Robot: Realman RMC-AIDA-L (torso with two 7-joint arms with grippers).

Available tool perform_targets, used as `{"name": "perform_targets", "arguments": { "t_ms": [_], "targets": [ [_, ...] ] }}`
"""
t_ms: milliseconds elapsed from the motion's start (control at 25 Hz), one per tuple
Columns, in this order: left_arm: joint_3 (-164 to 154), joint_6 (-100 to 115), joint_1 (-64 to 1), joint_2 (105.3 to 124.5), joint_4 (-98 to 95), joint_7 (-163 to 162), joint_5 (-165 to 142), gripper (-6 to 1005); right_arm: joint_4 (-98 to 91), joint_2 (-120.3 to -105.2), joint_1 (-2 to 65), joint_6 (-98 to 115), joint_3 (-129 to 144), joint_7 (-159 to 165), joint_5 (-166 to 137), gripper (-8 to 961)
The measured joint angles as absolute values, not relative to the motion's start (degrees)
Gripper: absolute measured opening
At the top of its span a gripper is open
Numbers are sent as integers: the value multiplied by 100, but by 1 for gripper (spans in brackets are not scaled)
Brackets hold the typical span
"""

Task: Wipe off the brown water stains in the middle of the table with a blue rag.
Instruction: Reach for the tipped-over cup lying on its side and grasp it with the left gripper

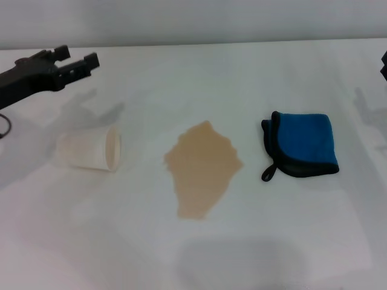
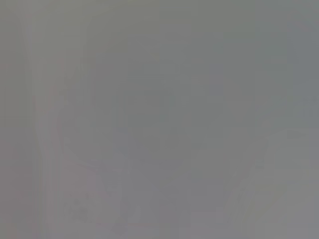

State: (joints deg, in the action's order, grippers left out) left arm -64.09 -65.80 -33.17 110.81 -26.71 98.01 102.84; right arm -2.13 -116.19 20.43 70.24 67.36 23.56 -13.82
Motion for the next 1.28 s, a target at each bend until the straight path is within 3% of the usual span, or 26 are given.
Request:
{"name": "perform_targets", "arguments": {
  "t_ms": [280, 400, 800, 1080, 1280],
  "targets": [
    [-6392, -7196, -3347, 10637, -3748, 8931, 8565, 886, -174, -11619, 2064, 7024, 6741, 2367, -1396, 738],
    [-6383, -7554, -3365, 10569, -4385, 9013, 7709, 886, -143, -11619, 2058, 7024, 6741, 2393, -1388, 738],
    [-6280, -8193, -3883, 10574, -4990, 9171, 6324, 886, -80, -11619, 2062, 7023, 6699, 2611, -1365, 737],
    [-6325, -8486, -4182, 10917, -5455, 9139, 5117, 886, -120, -11620, 2107, 7024, 6700, 2661, -1361, 736],
    [-6318, -9076, -4412, 10900, -5698, 9136, 4846, 885, -135, -11619, 2164, 7009, 6700, 2672, -1356, 736]
  ]
}}
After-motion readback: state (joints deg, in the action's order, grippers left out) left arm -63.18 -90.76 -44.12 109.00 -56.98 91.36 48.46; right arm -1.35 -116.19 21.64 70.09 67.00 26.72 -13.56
